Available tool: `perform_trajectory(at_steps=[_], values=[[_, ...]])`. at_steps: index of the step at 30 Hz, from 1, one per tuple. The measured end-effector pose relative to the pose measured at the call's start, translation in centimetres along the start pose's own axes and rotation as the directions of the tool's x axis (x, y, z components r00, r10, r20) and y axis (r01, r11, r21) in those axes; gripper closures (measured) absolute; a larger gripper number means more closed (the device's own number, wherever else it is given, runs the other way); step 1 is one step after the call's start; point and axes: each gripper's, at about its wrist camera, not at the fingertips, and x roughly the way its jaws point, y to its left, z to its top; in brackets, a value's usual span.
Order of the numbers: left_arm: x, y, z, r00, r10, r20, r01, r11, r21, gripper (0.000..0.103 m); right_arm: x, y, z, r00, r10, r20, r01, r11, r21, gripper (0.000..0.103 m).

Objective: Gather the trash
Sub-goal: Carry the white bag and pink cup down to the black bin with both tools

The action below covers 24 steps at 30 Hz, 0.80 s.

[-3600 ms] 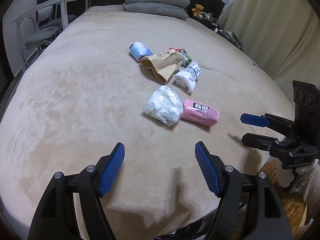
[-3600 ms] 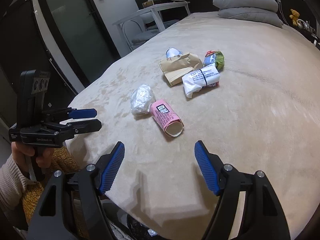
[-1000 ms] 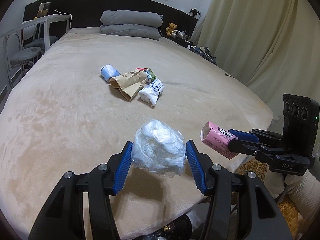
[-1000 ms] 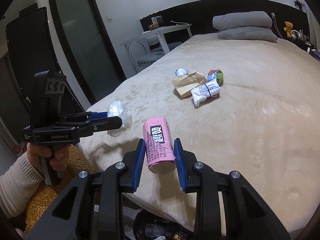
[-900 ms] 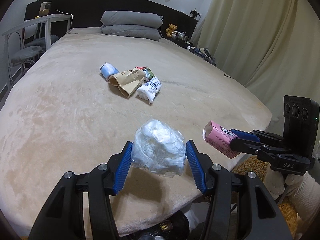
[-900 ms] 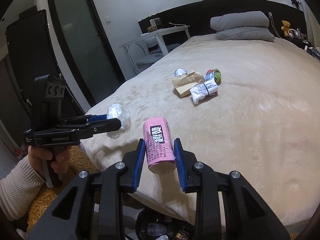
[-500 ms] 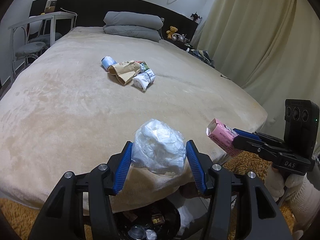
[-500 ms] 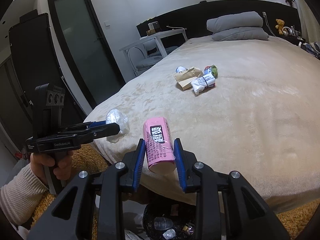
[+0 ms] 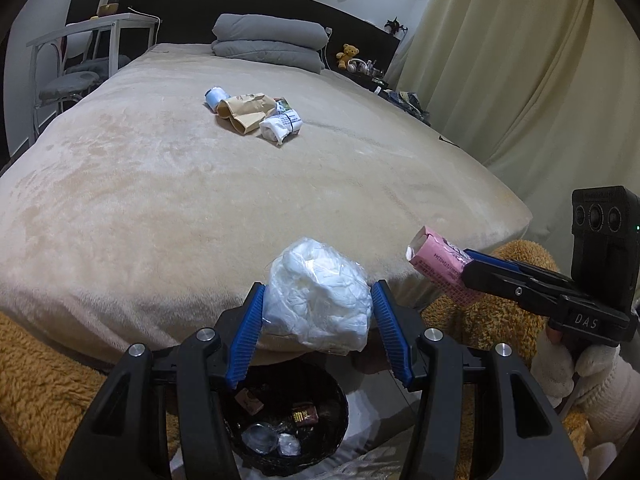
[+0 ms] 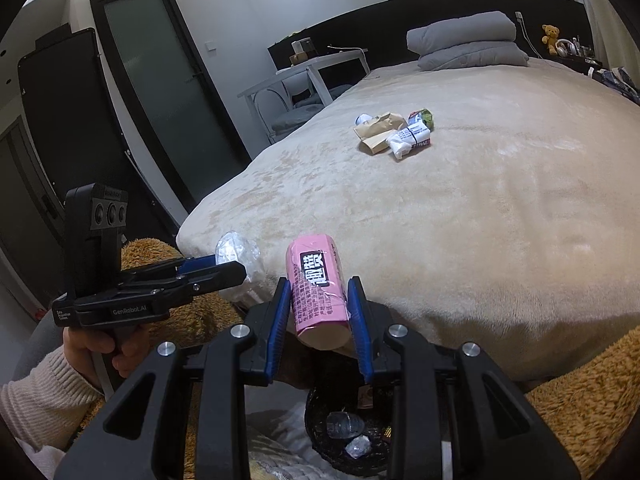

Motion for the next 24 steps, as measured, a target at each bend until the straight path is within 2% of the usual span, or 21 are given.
perform_trajectory(at_steps=[7,14,17,24], values=[[0.2,-1.2,-2.0,0.998,0.001,-0.056,0.0,1.0,0.023,0.049,1.2,0.2,-1.2,0.996,0.0,-0.09,0.0,1.0,-0.003,0.072],[1.9,-1.4,-3.0,0.989,0.027,-0.145,-0.022,0.999,0.036,0.049,3.6,-0.6,-2.5,0.976,-0.031,-0.214,0.033,0.999,0.008,0.071],[3.6,-1.1,-3.6,0.97,0.019,-0.24,-0.015,1.0,0.017,0.049,4.6,-1.0,-2.8,0.962,-0.01,-0.274,0.019,0.999,0.032,0.071],[6.9,-1.8,-5.0,0.92,0.072,-0.386,-0.046,0.996,0.077,0.049,6.9,-1.6,-3.8,0.919,-0.015,-0.393,0.042,0.997,0.059,0.071]])
